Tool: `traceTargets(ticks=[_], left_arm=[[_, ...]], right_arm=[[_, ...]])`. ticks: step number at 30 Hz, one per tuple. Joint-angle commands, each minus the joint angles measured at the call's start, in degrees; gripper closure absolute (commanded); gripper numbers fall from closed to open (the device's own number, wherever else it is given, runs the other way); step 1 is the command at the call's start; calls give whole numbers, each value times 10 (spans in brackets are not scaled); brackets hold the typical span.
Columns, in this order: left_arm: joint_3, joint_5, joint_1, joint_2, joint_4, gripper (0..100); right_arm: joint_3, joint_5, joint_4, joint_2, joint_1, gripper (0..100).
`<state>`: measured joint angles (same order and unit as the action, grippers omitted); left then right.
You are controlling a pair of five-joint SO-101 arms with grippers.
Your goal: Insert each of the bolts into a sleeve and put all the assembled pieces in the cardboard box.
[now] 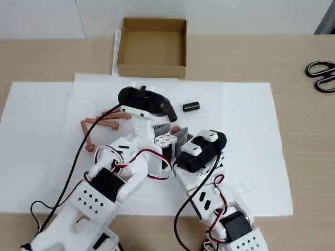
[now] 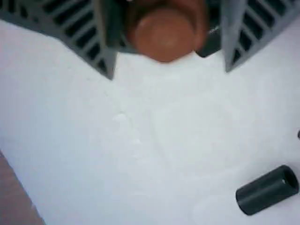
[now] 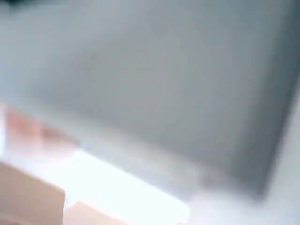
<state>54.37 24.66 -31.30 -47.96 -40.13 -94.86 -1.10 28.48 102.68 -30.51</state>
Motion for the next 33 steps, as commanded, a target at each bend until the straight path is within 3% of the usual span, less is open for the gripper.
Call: traceTargets(ticks=[1,10,13,17,21,26,33], left_arm=[[-35,4,2,-11,-42,809],[-195,1,34,-11,-267,690],[-258,-10,97,-11,-355,660],[-330,-116,207,-11,-452,642],[-330,-211,301,-11,-469,642],[-313,-236,388,-11,-469,642],[-313,-236,415,-11,-469,642]], right_arm=[[8,-4,-1,9,14,994],[5,-3,-1,9,31,994],[1,-2,-6,9,80,994],[1,-1,0,3,160,995],[41,33,4,2,200,995],[185,44,18,-31,203,995],[441,41,-15,-327,204,995]])
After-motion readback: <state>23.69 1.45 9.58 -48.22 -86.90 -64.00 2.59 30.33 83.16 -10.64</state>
